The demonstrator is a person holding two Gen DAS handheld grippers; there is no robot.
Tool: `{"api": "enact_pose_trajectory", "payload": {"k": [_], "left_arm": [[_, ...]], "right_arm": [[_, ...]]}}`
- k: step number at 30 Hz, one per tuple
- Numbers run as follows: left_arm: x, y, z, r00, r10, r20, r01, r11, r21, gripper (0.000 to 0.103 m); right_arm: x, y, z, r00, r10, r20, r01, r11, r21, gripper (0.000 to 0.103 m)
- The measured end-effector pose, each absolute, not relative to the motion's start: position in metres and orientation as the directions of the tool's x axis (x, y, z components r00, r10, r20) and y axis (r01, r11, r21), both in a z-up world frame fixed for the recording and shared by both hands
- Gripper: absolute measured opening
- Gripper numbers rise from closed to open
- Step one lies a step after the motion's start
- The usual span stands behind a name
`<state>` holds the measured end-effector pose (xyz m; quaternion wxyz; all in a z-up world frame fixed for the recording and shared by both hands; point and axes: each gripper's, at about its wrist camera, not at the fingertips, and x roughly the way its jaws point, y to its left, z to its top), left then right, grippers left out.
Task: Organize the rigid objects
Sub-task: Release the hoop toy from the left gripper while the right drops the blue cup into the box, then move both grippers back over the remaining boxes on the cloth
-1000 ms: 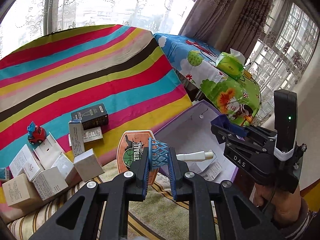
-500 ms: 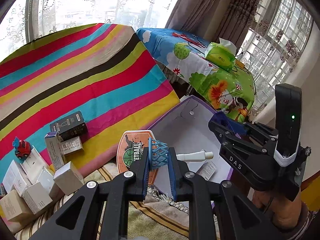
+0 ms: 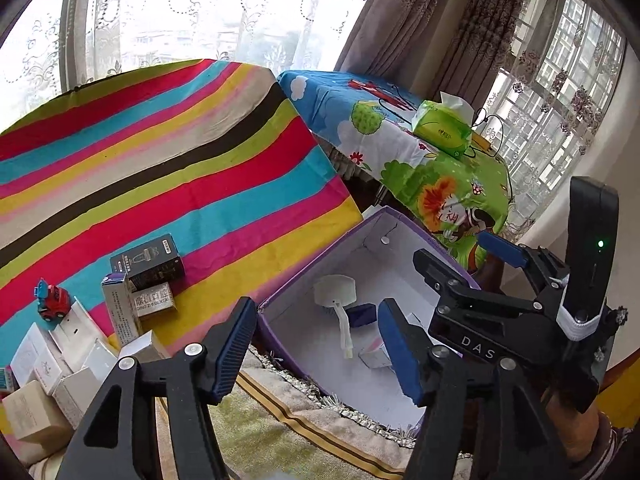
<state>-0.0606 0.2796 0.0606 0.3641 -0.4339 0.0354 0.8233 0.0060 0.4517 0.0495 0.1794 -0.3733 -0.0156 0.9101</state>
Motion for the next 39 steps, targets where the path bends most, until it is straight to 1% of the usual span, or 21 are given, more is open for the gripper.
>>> {"api": "enact_pose_trajectory", "payload": {"k": [3, 6, 8, 11, 16, 18, 21, 24, 27, 35, 39], "left_arm": [[-0.062, 0.267, 0.066, -0.397, 0.549, -0.736, -0.608, -0.758, -0.237, 0.068], [-0.060, 0.254, 0.071, -0.457, 0.498, -0.737, -0.586, -0.792, -0.171, 0.069], [-0.059, 0.241, 0.074, -0.506, 0.456, -0.732, -0.555, -0.822, -0.128, 0.070], [-0.061, 0.215, 0.078, -0.552, 0.424, -0.718, -0.504, -0.856, -0.117, 0.075], [-0.059, 0.173, 0.076, -0.631, 0.364, -0.685, -0.436, -0.897, -0.074, 0.075], [-0.059, 0.157, 0.073, -0.639, 0.349, -0.686, -0.420, -0.905, -0.068, 0.075], [-0.059, 0.131, 0.070, -0.617, 0.380, -0.689, -0.401, -0.905, -0.140, 0.075], [-0.058, 0.109, 0.064, -0.598, 0.392, -0.699, -0.379, -0.907, -0.184, 0.075], [-0.055, 0.092, 0.059, -0.600, 0.368, -0.711, -0.347, -0.920, -0.183, 0.075], [-0.057, 0.047, 0.044, -0.584, 0.345, -0.735, -0.242, -0.938, -0.248, 0.075], [-0.059, 0.028, 0.036, -0.573, 0.333, -0.749, -0.189, -0.943, -0.274, 0.075]], "right_arm": [[0.008, 0.447, 0.055, -0.675, 0.350, -0.650, -0.323, -0.932, -0.167, 0.094], [0.009, 0.441, 0.061, -0.692, 0.319, -0.647, -0.304, -0.942, -0.139, 0.095], [0.007, 0.436, 0.062, -0.701, 0.261, -0.663, -0.264, -0.959, -0.099, 0.095], [0.005, 0.425, 0.062, -0.708, 0.220, -0.671, -0.226, -0.971, -0.081, 0.095], [0.004, 0.407, 0.059, -0.720, 0.132, -0.681, -0.146, -0.989, -0.038, 0.095], [0.003, 0.402, 0.059, -0.717, 0.103, -0.690, -0.122, -0.992, -0.021, 0.095], [-0.002, 0.395, 0.056, -0.703, 0.067, -0.708, -0.095, -0.995, 0.001, 0.095], [-0.005, 0.382, 0.053, -0.688, 0.035, -0.725, -0.050, -0.999, -0.001, 0.095], [-0.009, 0.369, 0.049, -0.670, 0.015, -0.742, -0.018, -1.000, -0.004, 0.095], [-0.023, 0.330, 0.039, -0.616, -0.074, -0.784, 0.093, -0.995, 0.021, 0.095], [-0.031, 0.307, 0.036, -0.594, -0.094, -0.799, 0.144, -0.990, 0.009, 0.095]]}}
